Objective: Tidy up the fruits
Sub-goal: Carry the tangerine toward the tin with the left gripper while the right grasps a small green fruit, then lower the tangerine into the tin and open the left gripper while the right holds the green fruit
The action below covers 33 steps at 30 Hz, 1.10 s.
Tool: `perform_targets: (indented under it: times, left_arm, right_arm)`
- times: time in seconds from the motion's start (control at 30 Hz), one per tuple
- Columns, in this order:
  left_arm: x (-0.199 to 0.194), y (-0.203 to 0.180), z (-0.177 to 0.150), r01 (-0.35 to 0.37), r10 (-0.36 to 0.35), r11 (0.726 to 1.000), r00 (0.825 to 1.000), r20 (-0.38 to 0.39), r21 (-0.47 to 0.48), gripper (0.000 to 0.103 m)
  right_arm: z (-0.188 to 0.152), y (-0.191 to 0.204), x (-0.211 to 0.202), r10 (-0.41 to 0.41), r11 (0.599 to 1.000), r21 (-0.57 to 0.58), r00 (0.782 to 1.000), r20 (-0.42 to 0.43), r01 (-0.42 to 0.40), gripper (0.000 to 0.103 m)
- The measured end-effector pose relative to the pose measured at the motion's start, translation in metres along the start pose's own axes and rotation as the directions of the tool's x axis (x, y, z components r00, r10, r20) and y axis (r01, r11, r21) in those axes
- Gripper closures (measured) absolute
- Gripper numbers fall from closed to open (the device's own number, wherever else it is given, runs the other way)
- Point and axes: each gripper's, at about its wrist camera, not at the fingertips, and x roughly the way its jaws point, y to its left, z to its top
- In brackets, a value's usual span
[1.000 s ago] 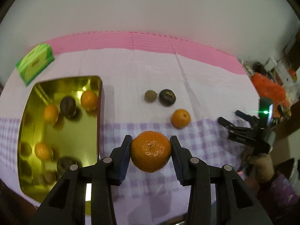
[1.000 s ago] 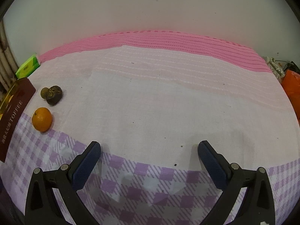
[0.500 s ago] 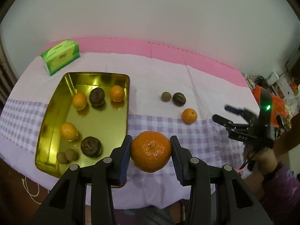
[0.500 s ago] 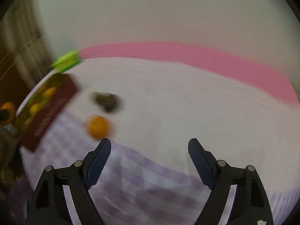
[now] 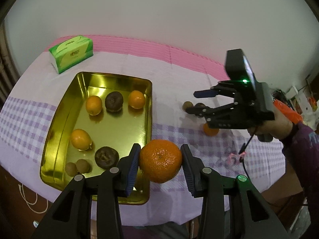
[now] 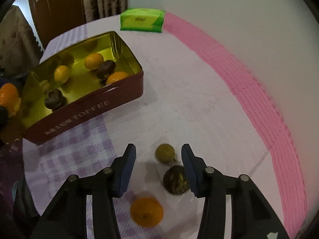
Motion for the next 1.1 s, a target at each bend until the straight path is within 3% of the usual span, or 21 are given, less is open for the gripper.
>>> perform_targets:
  times: [0.13, 0.23, 0.37, 0.53, 0.6, 0.7, 0.87, 1.1]
  left_arm:
    - [0.002, 0.002, 0.000, 0.000, 0.000, 1.000, 1.000, -0.012, 0.000, 0.061]
    - [0.006, 0.005, 0.000, 0.000, 0.000, 1.000, 1.000, -0.023, -0.010, 0.061]
    - [0.007, 0.009, 0.001, -0.011, 0.010, 1.000, 1.000, -0.023, -0.026, 0.061]
    - [0.003, 0.016, 0.003, -0.045, 0.045, 0.998, 0.999, -0.005, -0.034, 0.061]
    - [0.001, 0.020, 0.004, -0.052, 0.053, 0.998, 0.999, 0.004, -0.043, 0.061]
    - [-0.004, 0.024, 0.004, -0.086, 0.087, 0.995, 0.996, 0.025, -0.043, 0.061]
    - [-0.009, 0.028, 0.003, -0.132, 0.134, 0.991, 0.988, 0.071, -0.030, 0.061]
    - [-0.006, 0.040, 0.003, -0.165, 0.168, 0.986, 0.982, 0.091, -0.036, 0.061]
  right_arm:
    - [0.006, -0.002, 0.021, 0.017, 0.999, -0.027, 0.998, -0.053, -0.019, 0.063]
    - [0.004, -0.006, 0.036, 0.016, 1.000, -0.024, 0.994, -0.109, -0.018, 0.080]
    - [0.002, -0.010, 0.032, 0.029, 0.999, 0.044, 0.994, -0.102, -0.024, 0.082]
    - [-0.011, 0.017, -0.016, 0.073, 0.986, 0.143, 0.994, 0.087, -0.085, 0.082]
    - [-0.022, 0.035, -0.040, 0.090, 0.973, 0.194, 0.977, 0.192, -0.128, 0.082]
    - [-0.035, 0.063, -0.058, 0.084, 0.957, 0.245, 0.956, 0.281, -0.157, 0.081]
    - [-0.059, 0.082, -0.061, 0.066, 0.930, 0.323, 0.944, 0.322, -0.175, 0.081]
    - [-0.071, 0.082, -0.042, 0.014, 0.920, 0.371, 0.958, 0.288, -0.125, 0.081]
